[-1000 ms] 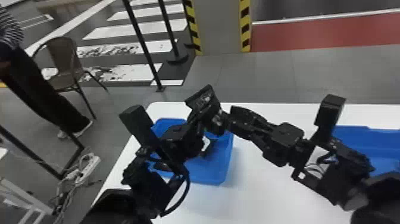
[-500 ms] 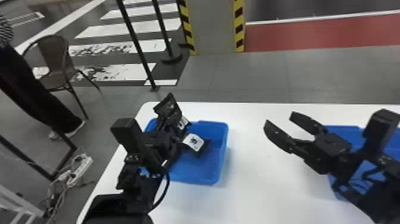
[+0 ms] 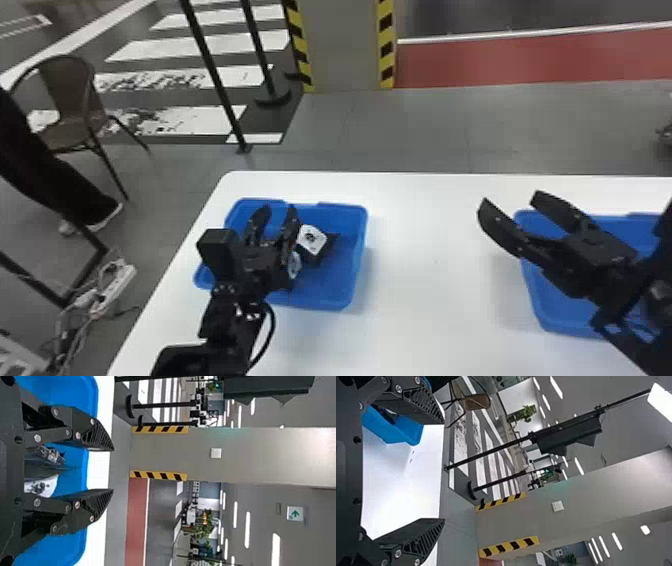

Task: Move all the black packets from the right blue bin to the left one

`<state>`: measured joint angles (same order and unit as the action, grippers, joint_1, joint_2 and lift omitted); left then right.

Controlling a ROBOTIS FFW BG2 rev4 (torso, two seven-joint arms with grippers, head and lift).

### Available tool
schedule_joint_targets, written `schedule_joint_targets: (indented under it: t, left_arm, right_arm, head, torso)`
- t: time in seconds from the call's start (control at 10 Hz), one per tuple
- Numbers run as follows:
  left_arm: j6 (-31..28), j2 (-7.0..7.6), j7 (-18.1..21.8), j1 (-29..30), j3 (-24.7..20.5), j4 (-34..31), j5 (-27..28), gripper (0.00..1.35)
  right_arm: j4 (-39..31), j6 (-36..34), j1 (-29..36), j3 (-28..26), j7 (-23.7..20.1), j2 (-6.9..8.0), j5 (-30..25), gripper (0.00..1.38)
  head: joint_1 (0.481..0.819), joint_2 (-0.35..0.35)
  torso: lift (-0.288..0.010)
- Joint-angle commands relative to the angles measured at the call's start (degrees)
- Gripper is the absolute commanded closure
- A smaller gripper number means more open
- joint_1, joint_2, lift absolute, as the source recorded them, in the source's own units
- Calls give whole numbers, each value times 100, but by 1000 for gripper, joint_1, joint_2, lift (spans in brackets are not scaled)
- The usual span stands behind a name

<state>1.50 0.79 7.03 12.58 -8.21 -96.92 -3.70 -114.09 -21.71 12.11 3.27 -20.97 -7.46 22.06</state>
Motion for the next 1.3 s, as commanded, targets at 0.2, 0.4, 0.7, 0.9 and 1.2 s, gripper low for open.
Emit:
schedule_joint_targets:
  t: [0.2, 0.4, 0.7, 0.9, 1.2]
  left_arm:
    - [708, 36, 115, 21, 224, 11, -473, 56]
    - [666, 62, 317, 49, 250, -60, -623, 59]
    - [595, 71, 317, 63, 285, -116, -623, 59]
    - [595, 71, 317, 77, 285, -144, -623, 61]
    - [567, 71, 326, 49, 303, -158, -605, 61]
  right_arm:
    - [-1761, -2287, 828, -581, 1156, 17, -519, 159]
    - [-1733, -3918, 504, -1030, 1543, 17, -967, 165]
    - [-565, -4832, -564, -1522, 1552, -98, -1468, 167]
    - [278, -5085, -1169, -1548, 1552, -212, -1521, 167]
    - [1010, -5395, -1647, -1548, 1552, -282, -1670, 167]
  head:
    - [695, 133]
    - [695, 96]
    - [695, -40]
    - [695, -85]
    - [695, -115]
  torso:
    - [-110]
    - [-110]
    - [-110]
    - [-110]
    - [-110]
